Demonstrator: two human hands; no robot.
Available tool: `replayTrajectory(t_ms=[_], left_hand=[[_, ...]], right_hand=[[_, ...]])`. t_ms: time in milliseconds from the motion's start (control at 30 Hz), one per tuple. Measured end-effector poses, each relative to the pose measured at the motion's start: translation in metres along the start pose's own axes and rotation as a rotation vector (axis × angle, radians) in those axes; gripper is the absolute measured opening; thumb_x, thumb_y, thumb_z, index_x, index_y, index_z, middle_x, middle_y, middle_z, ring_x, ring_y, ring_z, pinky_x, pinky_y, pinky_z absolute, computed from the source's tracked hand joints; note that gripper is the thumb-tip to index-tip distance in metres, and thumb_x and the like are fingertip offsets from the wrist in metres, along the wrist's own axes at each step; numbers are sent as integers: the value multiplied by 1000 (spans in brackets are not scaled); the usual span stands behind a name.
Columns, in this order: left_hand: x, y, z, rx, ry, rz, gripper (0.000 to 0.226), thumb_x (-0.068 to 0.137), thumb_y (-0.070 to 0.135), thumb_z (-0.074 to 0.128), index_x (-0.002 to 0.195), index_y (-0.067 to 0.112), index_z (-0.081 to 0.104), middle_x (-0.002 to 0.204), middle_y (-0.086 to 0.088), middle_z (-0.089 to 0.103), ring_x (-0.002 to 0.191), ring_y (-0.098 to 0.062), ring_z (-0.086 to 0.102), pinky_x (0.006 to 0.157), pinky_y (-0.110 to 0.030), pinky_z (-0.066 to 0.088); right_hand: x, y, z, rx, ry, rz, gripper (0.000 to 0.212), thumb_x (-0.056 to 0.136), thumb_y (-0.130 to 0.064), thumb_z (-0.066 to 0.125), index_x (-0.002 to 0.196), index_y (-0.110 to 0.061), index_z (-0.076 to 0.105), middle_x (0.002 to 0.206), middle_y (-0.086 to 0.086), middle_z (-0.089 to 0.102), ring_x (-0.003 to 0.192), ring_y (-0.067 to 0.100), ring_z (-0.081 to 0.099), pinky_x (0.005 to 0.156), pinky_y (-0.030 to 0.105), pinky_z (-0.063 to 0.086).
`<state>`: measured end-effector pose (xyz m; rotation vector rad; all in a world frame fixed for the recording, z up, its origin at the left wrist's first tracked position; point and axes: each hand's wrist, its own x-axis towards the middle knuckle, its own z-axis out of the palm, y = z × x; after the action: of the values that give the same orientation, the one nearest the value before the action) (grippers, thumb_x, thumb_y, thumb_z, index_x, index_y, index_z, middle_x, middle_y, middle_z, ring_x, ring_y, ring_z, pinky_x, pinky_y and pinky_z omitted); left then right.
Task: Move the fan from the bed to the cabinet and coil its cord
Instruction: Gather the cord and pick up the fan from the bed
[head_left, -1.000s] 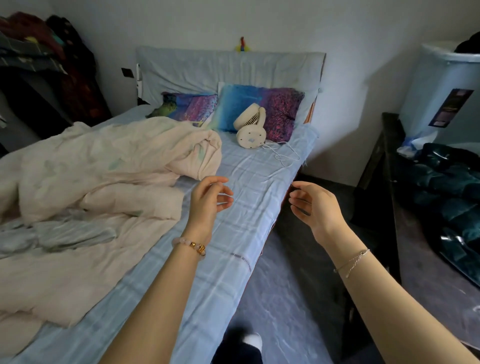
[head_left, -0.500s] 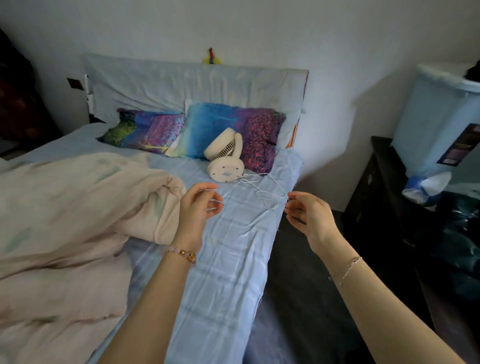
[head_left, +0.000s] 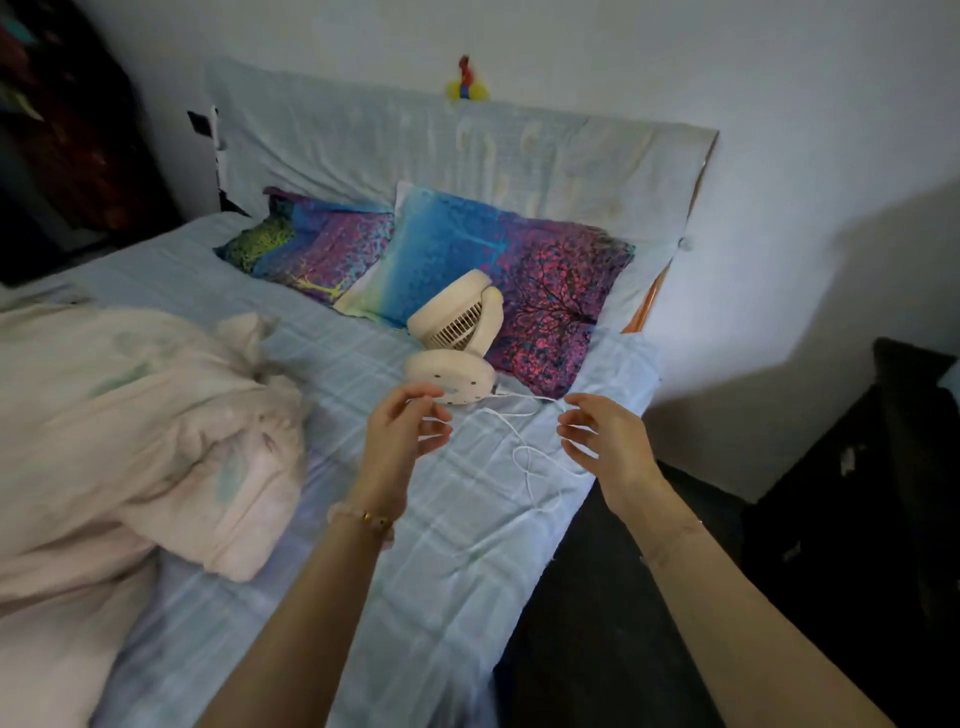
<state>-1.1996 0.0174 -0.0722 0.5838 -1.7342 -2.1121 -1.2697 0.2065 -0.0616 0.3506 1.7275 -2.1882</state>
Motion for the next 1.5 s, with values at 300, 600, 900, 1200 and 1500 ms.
replayTrajectory(t_ms=[300, 600, 900, 1200, 1500], left_hand=[[96, -34, 29, 32, 133, -96, 24, 91, 8, 45, 82, 19, 65, 62, 4, 64, 55, -7, 63, 56, -19, 54], [249, -88, 32, -6, 172, -259, 23, 92, 8, 45, 83, 17, 64, 63, 3, 65, 59, -12, 61, 54, -20, 53], [352, -164, -9, -9, 353, -571, 35, 91, 31, 54, 121, 14, 51, 122, -6, 52, 110, -25, 54, 86, -40, 49], [412, -182, -43, -283, 281, -867, 38, 87, 44, 57, 107, 12, 52, 107, -10, 54, 98, -29, 56, 76, -50, 52], [431, -204, -42, -334, 312, -913, 29, 86, 31, 61, 107, 10, 56, 110, -14, 50, 90, -28, 56, 66, -42, 54]], right_hand=[[135, -10, 18, -83, -87, 135, 18, 89, -12, 49, 81, -15, 65, 70, 5, 63, 67, 15, 62, 63, 23, 51], [275, 3, 58, -130, -42, 269, 19, 91, -12, 48, 82, -13, 64, 75, 7, 64, 70, 16, 61, 70, 27, 48], [397, 77, 82, -35, -52, 633, 31, 91, -38, 53, 116, -20, 52, 117, 7, 50, 108, 29, 52, 96, 51, 43], [443, 112, 140, 237, -100, 921, 55, 88, -44, 54, 133, -14, 44, 143, 18, 40, 127, 43, 43, 89, 58, 42], [449, 123, 150, 236, -113, 873, 21, 94, -20, 47, 98, -10, 64, 106, 12, 66, 105, 31, 58, 69, 45, 58]])
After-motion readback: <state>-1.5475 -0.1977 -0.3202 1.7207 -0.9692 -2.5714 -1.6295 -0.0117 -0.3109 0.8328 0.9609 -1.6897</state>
